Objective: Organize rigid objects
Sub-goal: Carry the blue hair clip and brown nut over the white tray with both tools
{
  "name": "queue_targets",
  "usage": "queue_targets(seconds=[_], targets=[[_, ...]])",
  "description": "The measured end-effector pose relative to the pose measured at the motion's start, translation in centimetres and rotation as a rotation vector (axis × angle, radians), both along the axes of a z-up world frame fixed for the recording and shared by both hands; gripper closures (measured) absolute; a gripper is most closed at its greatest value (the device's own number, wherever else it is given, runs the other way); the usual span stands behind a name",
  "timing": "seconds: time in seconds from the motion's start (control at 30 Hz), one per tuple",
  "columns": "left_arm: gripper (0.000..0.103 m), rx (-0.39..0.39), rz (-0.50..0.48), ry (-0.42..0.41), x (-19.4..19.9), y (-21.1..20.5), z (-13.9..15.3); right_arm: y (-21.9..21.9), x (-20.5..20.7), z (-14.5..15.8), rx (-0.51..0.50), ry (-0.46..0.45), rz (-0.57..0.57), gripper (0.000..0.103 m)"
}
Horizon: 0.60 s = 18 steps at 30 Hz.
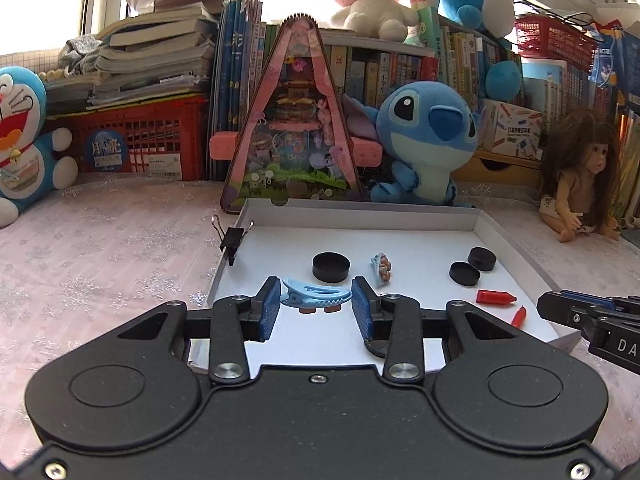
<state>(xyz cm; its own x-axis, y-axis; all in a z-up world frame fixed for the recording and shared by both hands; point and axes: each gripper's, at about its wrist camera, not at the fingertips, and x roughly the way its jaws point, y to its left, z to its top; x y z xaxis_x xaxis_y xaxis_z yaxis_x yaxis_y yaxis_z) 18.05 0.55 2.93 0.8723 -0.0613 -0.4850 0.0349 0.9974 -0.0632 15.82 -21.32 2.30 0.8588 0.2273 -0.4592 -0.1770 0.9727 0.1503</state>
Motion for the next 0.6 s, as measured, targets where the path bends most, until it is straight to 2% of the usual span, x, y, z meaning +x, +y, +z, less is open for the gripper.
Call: queue_targets(seconds=[0.23,0.6], targets=[[0.067,-0.003,0.022,0.036,1.8,-0.5,-1.9,0.4,1.9,-1.2,0.008,0.028,-0.033,0.078],[0.067,0.031,0.023,0.082,2.8,-1.3,-3.1,1.8,3.3,-1.7,-0.035,0.017,-0.046,0.078]])
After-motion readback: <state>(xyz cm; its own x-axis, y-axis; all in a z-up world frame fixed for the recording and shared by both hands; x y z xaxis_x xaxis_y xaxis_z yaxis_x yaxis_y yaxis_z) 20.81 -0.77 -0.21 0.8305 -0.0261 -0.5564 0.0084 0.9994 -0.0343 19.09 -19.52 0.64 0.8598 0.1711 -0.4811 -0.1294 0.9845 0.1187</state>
